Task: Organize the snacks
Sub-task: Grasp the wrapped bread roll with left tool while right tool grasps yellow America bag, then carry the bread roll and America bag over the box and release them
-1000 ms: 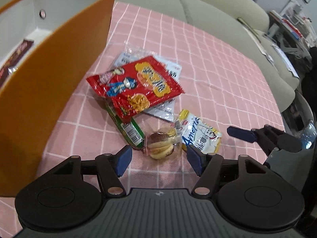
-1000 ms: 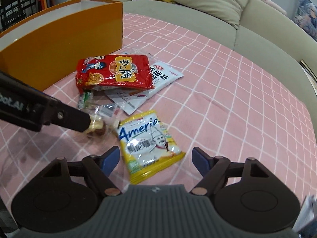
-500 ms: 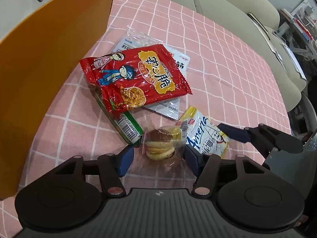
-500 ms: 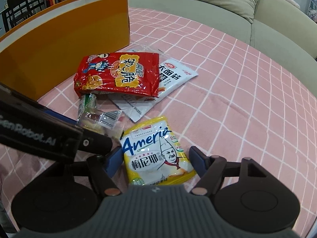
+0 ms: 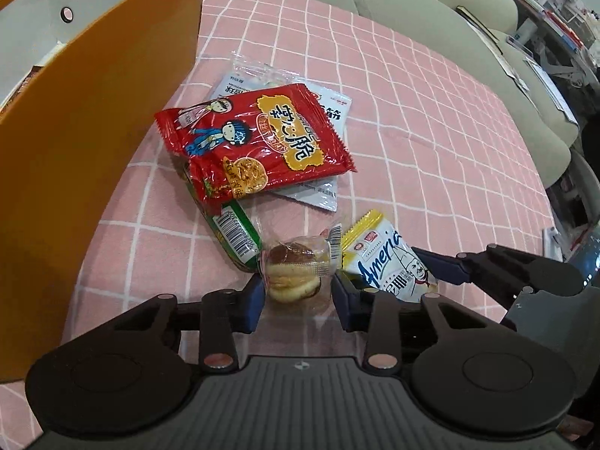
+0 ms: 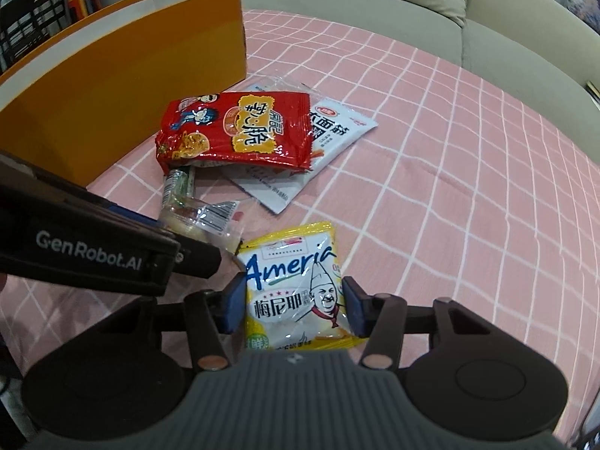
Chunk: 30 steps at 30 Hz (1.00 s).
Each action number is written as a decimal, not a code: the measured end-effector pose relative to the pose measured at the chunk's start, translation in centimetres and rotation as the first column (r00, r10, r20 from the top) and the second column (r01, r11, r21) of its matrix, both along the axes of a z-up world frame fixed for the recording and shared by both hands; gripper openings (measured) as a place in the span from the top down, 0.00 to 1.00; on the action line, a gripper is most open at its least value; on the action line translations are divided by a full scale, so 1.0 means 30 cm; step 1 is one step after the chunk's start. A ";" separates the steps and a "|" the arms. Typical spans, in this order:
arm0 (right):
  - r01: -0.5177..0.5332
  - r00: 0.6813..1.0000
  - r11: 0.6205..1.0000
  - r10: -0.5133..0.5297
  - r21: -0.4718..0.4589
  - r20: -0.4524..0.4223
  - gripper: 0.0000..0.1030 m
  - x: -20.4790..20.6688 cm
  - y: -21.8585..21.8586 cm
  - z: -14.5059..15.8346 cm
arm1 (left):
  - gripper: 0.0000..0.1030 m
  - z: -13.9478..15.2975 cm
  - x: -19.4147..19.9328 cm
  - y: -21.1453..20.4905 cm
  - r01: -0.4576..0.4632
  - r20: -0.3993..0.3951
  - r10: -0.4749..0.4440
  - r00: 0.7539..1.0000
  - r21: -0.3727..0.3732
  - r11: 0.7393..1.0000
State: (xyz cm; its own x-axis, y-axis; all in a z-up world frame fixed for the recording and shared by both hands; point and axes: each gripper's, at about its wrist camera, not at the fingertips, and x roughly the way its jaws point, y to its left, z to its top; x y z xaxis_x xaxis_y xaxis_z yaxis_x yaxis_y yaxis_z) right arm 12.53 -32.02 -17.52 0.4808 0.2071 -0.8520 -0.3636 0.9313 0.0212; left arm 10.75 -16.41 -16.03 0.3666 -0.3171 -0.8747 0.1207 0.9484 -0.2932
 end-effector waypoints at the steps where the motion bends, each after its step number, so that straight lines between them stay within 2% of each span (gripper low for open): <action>1: 0.012 1.000 1.000 -0.012 0.007 -0.003 0.51 -0.010 0.000 0.005 | 0.58 0.009 -0.008 0.004 0.006 0.007 -0.006 1.000 -0.001 1.000; 7: 0.074 0.997 0.996 -0.073 0.040 -0.011 0.51 -0.082 0.015 0.040 | 0.58 0.057 -0.063 0.023 0.045 0.027 -0.046 0.999 0.035 0.998; 10: 0.112 0.994 0.991 -0.112 0.071 -0.013 0.51 -0.117 0.022 0.064 | 0.58 0.089 -0.089 0.050 0.045 0.042 -0.046 0.998 0.025 0.999; 17: 0.174 0.984 0.975 -0.178 0.139 0.012 0.51 -0.206 0.041 0.139 | 0.58 0.186 -0.150 0.100 0.068 0.112 -0.073 0.991 0.048 0.997; 30: 0.176 0.978 0.959 -0.196 0.224 0.067 0.51 -0.294 0.134 0.283 | 0.58 0.354 -0.223 0.236 0.049 0.206 -0.057 0.977 0.045 0.998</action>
